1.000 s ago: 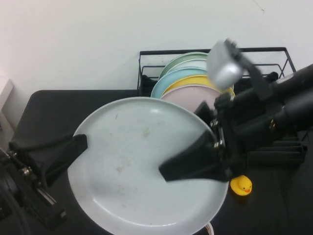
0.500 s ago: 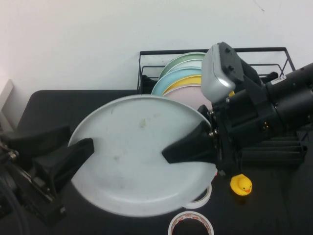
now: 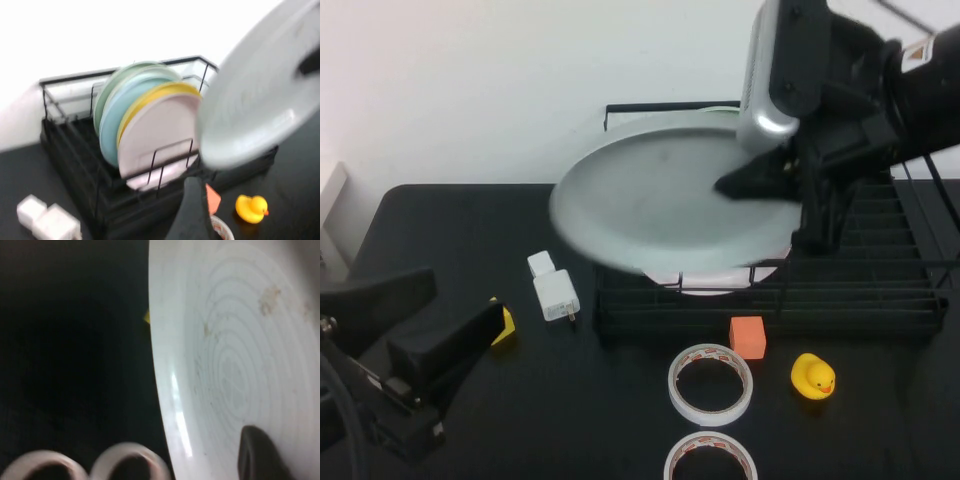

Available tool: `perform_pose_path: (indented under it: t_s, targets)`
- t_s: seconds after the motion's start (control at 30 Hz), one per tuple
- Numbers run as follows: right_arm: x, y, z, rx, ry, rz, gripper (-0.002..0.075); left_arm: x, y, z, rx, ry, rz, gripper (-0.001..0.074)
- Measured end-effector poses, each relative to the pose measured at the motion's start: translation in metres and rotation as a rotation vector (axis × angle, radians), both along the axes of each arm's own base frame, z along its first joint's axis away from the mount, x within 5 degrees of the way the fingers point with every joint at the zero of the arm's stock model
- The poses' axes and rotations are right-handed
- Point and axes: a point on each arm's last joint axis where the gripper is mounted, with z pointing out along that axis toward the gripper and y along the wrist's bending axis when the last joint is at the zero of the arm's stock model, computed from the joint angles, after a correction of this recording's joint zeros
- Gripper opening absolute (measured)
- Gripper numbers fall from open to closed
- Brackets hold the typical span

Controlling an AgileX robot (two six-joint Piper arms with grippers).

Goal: Place plate on rack
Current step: Place the plate on the rack

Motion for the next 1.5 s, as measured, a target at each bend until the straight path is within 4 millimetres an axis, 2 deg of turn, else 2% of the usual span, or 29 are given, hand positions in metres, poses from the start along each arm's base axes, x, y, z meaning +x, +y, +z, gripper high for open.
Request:
perform_pose_path:
  t_s: [0.1,0.2,0.27,0.37,0.47,0.57,0.7,0.97,1.5]
  targets:
    - [0.013,-0.006,0.002,-0.099,-0.083,-0.055,0.0148,0.000,0.002,-0.004,-0.015,0.073,0.024,0.0466]
    - [0.027,-0.007,-0.003,-0.169,-0.130,-0.100,0.0148,-0.002,0.002,-0.009,-0.008,0.140,0.026,0.0353]
    - [0.039,-0.009,-0.007,-0.193,-0.133,-0.126,0.0148,-0.004,0.001,-0.013,0.014,0.178,0.007,0.0227]
    - [0.061,-0.010,-0.020,-0.204,-0.099,-0.172,0.0148,-0.009,-0.001,-0.018,0.064,0.221,-0.044,0.0084]
    - [0.083,-0.015,-0.036,-0.225,-0.064,-0.211,0.0148,-0.013,-0.002,-0.022,0.110,0.251,-0.087,0.0023]
    - [0.101,-0.019,-0.051,-0.242,-0.034,-0.237,0.0148,-0.015,-0.003,-0.024,0.126,0.271,-0.112,0.0007]
    - [0.115,-0.022,-0.064,-0.270,0.006,-0.238,0.0148,-0.016,-0.004,-0.025,0.131,0.281,-0.121,0.0002]
    - [0.117,-0.018,-0.073,-0.313,0.021,-0.115,0.0148,-0.016,-0.004,-0.025,0.134,0.282,-0.122,0.0000]
    - [0.129,-0.009,-0.099,-0.293,0.039,-0.076,0.0147,-0.016,-0.002,-0.027,0.165,0.276,-0.118,0.0000]
